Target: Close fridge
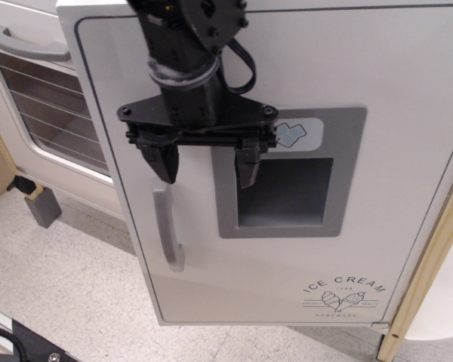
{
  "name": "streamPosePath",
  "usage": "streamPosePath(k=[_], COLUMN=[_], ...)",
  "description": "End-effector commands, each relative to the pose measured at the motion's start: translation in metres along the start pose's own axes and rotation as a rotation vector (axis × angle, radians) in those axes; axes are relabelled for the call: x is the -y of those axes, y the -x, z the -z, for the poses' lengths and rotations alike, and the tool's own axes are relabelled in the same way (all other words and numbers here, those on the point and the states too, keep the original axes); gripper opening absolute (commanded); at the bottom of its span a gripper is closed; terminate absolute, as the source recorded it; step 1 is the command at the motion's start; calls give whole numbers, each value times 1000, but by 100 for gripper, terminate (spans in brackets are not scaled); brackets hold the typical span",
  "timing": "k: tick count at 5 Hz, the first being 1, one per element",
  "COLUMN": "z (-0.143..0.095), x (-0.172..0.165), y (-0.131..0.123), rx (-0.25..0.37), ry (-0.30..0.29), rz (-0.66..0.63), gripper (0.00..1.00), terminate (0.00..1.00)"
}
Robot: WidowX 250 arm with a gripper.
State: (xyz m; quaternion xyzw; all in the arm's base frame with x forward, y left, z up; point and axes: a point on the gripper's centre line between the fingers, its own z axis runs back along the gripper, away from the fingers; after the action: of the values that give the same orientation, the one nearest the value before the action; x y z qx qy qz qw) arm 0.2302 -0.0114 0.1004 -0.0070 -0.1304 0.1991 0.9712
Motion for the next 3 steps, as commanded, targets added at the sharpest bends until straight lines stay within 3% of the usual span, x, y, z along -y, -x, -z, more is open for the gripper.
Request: streamPosePath(k=[1, 2, 3], z=[-5, -3, 0], x=[1, 0, -2], y=[-26, -38, -73], rx=[125, 160, 177], ry=[-3, 16, 12], rz=[0, -21, -39], gripper=[100, 100, 100], terminate=[0, 0, 0])
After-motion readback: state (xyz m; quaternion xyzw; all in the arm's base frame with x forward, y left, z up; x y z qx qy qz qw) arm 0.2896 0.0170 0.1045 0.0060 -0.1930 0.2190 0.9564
